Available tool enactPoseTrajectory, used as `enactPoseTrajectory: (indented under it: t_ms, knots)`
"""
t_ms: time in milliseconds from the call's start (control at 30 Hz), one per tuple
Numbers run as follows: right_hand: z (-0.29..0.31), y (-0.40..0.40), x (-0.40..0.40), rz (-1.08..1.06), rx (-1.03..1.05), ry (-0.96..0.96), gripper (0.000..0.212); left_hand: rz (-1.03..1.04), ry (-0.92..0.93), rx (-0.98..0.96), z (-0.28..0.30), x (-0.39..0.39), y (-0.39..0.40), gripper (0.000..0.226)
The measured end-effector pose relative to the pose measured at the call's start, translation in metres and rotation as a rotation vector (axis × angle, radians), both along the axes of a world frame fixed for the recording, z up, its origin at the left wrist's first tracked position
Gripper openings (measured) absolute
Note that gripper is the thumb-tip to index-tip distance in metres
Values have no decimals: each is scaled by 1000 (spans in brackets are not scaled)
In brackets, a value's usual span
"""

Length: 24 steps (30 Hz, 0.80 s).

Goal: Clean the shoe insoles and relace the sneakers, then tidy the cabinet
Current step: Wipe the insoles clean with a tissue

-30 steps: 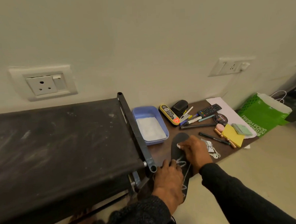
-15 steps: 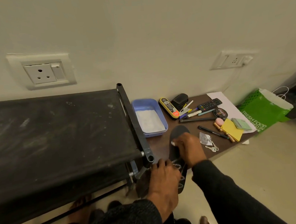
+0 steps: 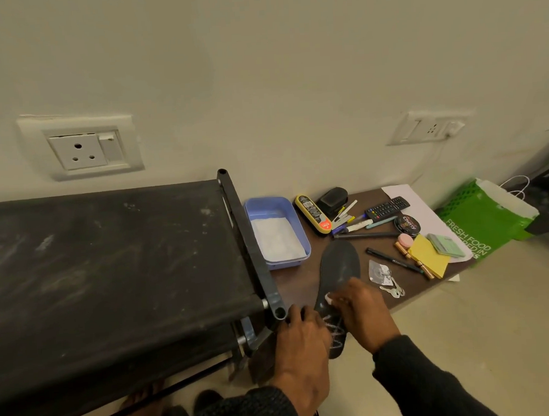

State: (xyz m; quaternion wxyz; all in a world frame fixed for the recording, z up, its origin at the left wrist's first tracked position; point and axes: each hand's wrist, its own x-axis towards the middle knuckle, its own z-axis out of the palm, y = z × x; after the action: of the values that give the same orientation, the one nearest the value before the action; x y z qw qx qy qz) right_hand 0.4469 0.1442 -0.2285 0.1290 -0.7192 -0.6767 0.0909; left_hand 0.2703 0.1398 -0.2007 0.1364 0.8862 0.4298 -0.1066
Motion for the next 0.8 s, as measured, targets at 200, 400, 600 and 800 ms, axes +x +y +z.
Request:
enactPoseTrajectory:
  t_ms: [200, 400, 600, 800]
  knots:
    - [-1, 41, 6, -164, 39, 17, 12, 39, 7, 8, 5, 6, 6, 64]
    - [-10, -28, -12, -6, 11, 3, 14, 38, 37, 13, 13, 14, 4, 49]
    - [-6, 46, 44, -161, 7, -51, 14, 25, 2, 64, 9, 7, 5, 46]
    - [-1, 66, 45, -294, 51, 3, 15, 39, 11, 18, 15, 15, 6, 48]
